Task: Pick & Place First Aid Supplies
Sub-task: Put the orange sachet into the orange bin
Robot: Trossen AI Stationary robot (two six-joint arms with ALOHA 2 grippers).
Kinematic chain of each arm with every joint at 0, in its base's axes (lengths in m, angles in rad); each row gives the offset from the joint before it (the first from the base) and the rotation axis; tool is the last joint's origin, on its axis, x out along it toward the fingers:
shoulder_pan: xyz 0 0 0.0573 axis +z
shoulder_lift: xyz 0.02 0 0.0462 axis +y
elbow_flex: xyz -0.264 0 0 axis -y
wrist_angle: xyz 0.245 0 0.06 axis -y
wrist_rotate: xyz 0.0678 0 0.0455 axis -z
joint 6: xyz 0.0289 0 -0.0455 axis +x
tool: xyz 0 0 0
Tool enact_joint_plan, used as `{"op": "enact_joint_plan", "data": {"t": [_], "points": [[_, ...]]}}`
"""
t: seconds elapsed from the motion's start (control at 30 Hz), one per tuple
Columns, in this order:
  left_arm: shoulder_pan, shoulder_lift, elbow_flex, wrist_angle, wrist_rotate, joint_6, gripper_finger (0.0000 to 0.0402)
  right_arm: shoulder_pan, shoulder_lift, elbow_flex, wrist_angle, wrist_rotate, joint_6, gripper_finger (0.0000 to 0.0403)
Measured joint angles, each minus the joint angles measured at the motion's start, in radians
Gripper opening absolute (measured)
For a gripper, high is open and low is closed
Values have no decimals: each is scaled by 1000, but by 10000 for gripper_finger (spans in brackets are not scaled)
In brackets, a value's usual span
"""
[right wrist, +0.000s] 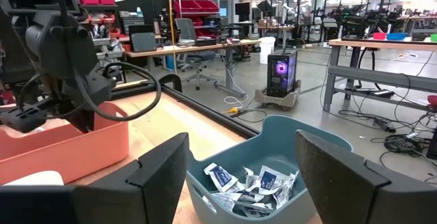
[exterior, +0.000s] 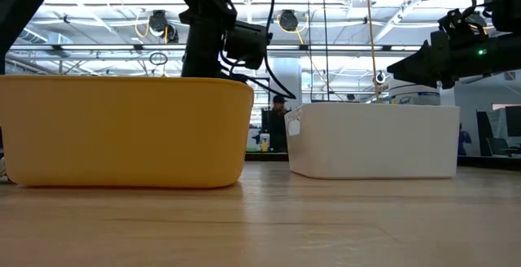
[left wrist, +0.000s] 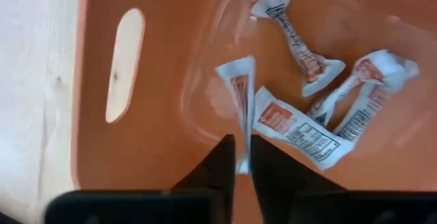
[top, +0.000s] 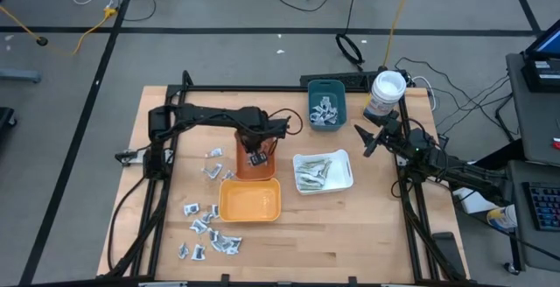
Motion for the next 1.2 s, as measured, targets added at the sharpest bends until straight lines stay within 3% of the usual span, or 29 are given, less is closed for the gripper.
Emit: {"op": "enact_joint_plan", "data": {"t": [0.33,0.5,0.7,1.2], "points": [[1,-49,0,19,140,78,234,0,0,0,0,0,0,263],[11,-116,0,4,136,104,286,0,0,0,0,0,0,263],[10,-166,-22,-41,133,249,319,0,0,0,0,0,0,263],[57,-494,-469,94,80,356,324,0,0,0,0,0,0,263]]}}
